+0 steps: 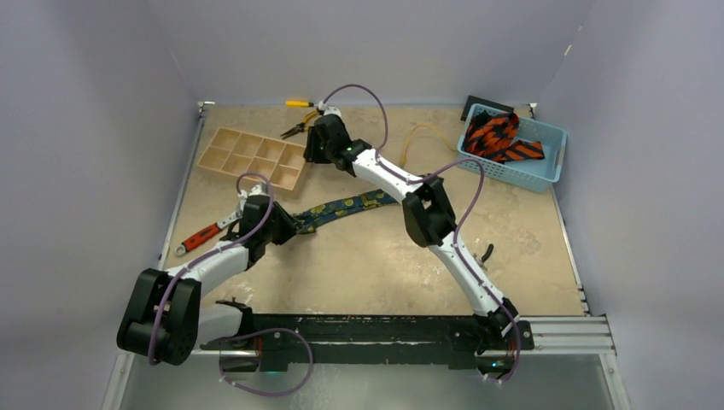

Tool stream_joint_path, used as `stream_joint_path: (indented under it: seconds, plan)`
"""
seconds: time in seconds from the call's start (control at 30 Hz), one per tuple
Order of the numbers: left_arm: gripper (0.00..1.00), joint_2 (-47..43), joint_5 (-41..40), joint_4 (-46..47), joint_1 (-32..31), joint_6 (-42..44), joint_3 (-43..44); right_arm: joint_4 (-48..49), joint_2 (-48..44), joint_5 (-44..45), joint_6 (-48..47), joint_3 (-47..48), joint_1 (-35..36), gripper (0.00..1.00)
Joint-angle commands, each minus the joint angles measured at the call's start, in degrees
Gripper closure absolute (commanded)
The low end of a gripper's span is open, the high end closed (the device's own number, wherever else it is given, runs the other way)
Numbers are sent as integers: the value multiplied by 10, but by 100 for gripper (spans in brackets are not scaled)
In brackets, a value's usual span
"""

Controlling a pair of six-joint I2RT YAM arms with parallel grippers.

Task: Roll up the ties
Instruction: Move the storage box to the center of the board.

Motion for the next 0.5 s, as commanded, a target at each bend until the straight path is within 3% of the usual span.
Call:
stream_joint_path:
  seconds: [0.0, 0.23, 0.47]
  plan:
    - [100, -9, 7, 3, -2, 10, 17, -35, -29, 23, -13, -33, -7, 64]
    - [100, 8, 21, 4, -3, 27, 36, -15, -105, 47, -14, -146, -39, 79]
    - [100, 36, 55, 11, -9, 45, 54, -3, -177, 78, -50, -262, -70, 83]
